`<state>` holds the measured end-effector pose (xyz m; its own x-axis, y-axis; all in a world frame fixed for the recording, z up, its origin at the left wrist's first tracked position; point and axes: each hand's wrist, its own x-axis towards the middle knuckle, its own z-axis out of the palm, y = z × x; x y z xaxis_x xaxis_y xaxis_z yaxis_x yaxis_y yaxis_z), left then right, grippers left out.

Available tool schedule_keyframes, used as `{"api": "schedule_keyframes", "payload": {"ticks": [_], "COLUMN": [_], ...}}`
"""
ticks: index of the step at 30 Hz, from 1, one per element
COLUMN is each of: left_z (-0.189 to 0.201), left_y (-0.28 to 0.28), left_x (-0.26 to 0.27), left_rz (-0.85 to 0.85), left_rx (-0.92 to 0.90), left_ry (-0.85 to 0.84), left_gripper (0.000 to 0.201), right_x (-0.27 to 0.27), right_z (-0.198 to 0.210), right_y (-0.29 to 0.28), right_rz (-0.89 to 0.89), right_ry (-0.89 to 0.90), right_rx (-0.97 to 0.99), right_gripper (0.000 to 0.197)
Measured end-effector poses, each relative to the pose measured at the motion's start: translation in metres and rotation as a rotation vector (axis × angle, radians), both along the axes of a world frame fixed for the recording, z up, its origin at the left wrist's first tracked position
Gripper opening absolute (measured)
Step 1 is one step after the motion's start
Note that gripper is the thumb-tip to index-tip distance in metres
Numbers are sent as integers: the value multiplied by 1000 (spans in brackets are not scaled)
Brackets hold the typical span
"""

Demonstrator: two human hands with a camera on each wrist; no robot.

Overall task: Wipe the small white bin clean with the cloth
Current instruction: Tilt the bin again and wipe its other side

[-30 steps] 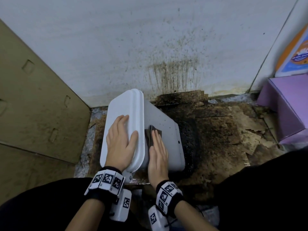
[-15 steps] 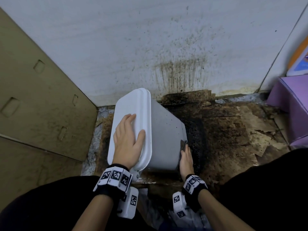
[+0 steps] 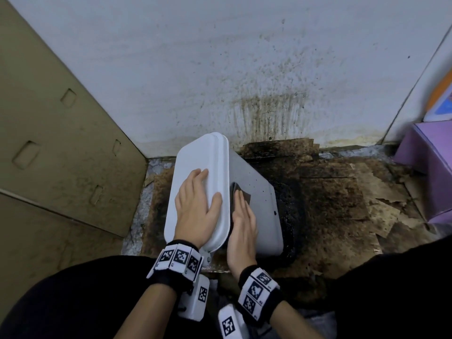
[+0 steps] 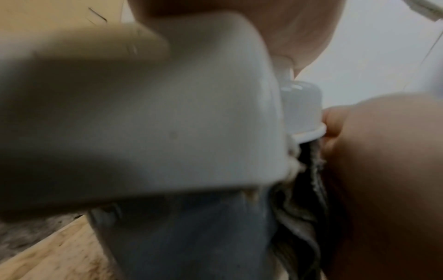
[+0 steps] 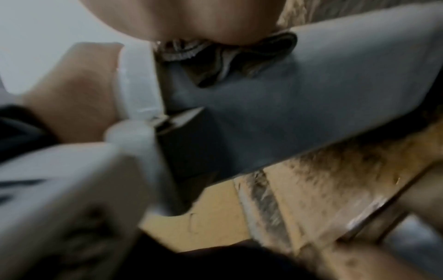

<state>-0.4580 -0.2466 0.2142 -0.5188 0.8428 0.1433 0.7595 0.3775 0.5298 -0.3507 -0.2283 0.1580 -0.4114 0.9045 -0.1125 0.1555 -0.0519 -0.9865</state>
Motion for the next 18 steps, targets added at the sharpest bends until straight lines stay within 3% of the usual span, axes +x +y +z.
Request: {"api": "schedule_keyframes", "payload": {"ticks": [3,7,14,18], "left_z": [0,-1,3,2], "left_y": [0,0,-3,-3], "left_x": [1,-1,0,0], "left_rz": [-9,-9,-4,-11], "left_rx": [-2,3,15,16], "left_ry": [-3,-12,-49,-50], "left_gripper": [59,59,58,59], "right_x": [16,29,51,53], "right_z": [-22,-49,-113,-122], "right_y": [5,21,38,47], "right_rz": [75,165,86,15], "right_ry": [-105,-101,-158,-178], "right_rx": [258,334,39,-174], "right_gripper": [57,56,52,49]}}
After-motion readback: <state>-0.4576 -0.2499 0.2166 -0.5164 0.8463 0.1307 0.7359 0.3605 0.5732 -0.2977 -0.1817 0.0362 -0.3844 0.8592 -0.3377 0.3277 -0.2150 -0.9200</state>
